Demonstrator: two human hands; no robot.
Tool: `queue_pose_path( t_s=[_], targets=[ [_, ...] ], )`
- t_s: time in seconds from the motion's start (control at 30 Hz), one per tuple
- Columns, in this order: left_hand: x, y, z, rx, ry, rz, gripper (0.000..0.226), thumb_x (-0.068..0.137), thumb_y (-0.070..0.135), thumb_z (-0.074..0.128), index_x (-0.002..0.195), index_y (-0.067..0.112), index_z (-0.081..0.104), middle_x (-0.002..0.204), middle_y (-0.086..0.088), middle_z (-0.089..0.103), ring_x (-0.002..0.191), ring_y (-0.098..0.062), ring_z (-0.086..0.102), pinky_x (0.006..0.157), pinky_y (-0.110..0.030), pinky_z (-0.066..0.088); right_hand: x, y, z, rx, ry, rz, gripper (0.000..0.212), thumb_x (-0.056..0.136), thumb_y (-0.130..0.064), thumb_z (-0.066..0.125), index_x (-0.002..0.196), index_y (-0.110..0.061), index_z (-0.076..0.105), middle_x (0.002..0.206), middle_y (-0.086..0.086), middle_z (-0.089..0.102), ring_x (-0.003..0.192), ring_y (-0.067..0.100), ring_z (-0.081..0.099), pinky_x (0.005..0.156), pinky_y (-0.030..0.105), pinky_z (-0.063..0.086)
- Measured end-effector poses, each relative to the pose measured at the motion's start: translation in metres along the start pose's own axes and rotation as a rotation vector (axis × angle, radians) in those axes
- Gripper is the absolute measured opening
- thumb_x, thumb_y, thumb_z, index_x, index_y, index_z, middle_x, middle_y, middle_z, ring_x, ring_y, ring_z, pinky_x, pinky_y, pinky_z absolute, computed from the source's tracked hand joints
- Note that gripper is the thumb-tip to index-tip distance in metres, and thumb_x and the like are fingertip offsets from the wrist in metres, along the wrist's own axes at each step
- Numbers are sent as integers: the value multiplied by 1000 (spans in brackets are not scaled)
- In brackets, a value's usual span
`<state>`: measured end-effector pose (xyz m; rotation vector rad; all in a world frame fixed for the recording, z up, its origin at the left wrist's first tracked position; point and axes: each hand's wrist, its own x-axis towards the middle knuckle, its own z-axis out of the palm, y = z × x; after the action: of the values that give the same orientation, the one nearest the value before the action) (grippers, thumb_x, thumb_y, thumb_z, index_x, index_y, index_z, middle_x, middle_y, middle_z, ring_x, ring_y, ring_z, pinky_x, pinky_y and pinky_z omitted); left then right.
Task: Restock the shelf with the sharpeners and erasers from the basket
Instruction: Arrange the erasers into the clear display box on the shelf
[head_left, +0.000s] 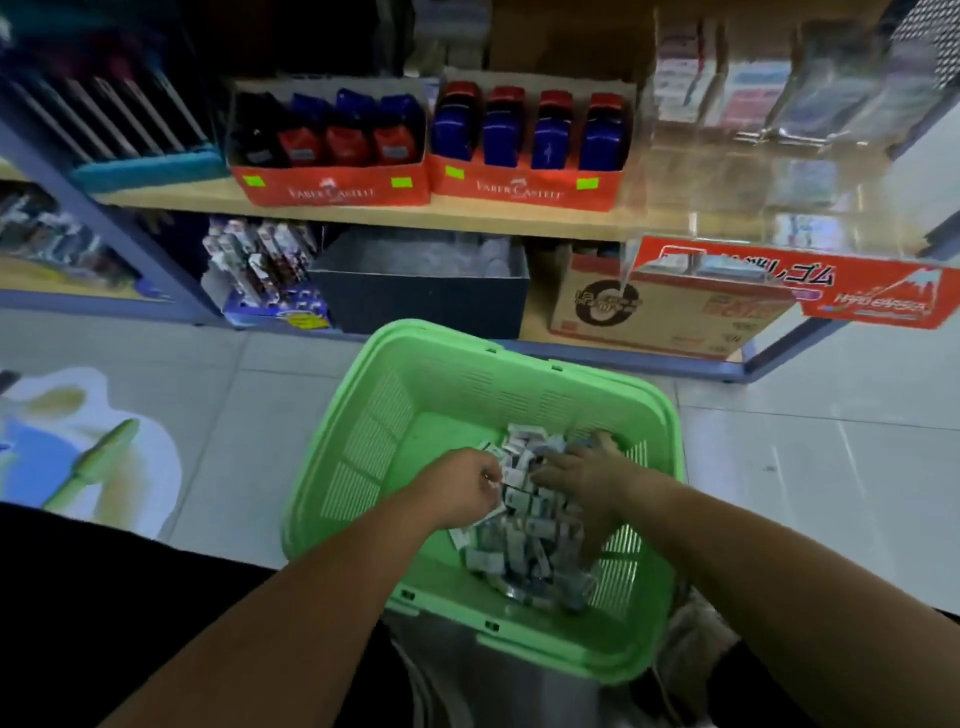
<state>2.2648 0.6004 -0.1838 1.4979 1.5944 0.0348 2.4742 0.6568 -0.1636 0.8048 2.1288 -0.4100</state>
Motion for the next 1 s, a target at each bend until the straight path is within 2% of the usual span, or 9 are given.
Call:
queue_pose_path(
  t_s=[0.07, 0.27, 0.33, 0.43, 0.53, 0.73, 0.83, 0.93, 1.0],
  targets=[
    [2, -10, 7, 26, -37, -20, 31, 90, 24, 77, 120, 15, 73, 118, -8, 73, 100, -23, 68, 89, -32, 56, 11, 2, 6, -139, -25, -5, 103, 84, -55, 79, 165, -40, 16, 176, 2, -5, 159, 36, 13, 122, 66, 13],
    [-2, -22, 26, 43, -77, -48, 38, 90, 24, 74, 127, 15, 70, 129, -10, 69, 112, -27, 66, 99, -38, 54, 19, -1, -1, -261, 22, -12, 116, 68, -66, 87, 162, -46, 20, 173, 2, 12, 147, 37, 31, 113, 50, 33],
    [-3, -25, 35, 43, -89, -44, 27, 89, 22, 71, 116, 18, 74, 125, -12, 70, 109, -28, 67, 95, -38, 56, 22, -1, -4, -234, 19, -7, 105, 76, -63, 84, 161, -46, 26, 173, 0, 13, 145, 38, 34, 109, 50, 40],
    [-4, -28, 39, 57, -112, -48, 24, 92, 26, 72, 115, 19, 73, 118, -7, 71, 103, -25, 66, 93, -35, 56, 25, 3, -5, -137, 97, -12, 73, 90, -53, 73, 155, -46, 39, 168, -7, 26, 135, 31, 43, 86, 36, 47],
    [-2, -34, 38, 65, -98, -69, 32, 91, 30, 74, 122, 20, 71, 120, -6, 69, 102, -24, 65, 91, -33, 54, 28, 3, -2, -129, 82, 9, 70, 89, -52, 74, 151, -45, 42, 163, -5, 31, 129, 31, 48, 82, 36, 50],
    [5, -35, 41, 67, -118, -106, 43, 90, 25, 75, 132, 16, 66, 128, -9, 66, 107, -26, 63, 92, -34, 52, 27, 2, 1, -72, 99, 13, 62, 99, -22, 67, 153, -39, 41, 159, 10, 31, 105, 31, 61, 71, 37, 49],
    [10, -32, 42, 31, -122, -125, 47, 90, 23, 74, 135, 13, 65, 131, -12, 65, 112, -28, 63, 99, -38, 53, 30, 9, 10, 118, 234, 4, 48, 100, -16, 65, 142, -37, 54, 146, 7, 46, 90, 21, 54, 69, 34, 50],
    [20, -28, 38, 46, -87, -109, 53, 89, 25, 76, 139, 14, 61, 136, -11, 63, 117, -28, 62, 102, -38, 52, 29, 15, 9, 590, 260, 71, 32, 100, -13, 59, 119, -39, 61, 128, 1, 62, 105, 21, 63, 89, 41, 58],
    [31, -25, 36, 42, 2, -101, 62, 85, 30, 80, 141, 19, 58, 138, -8, 60, 118, -28, 62, 101, -39, 52, 24, 17, 1, 940, 319, 99, 24, 103, -13, 55, 114, -33, 61, 119, 2, 66, 99, 21, 66, 80, 36, 58]
  ],
)
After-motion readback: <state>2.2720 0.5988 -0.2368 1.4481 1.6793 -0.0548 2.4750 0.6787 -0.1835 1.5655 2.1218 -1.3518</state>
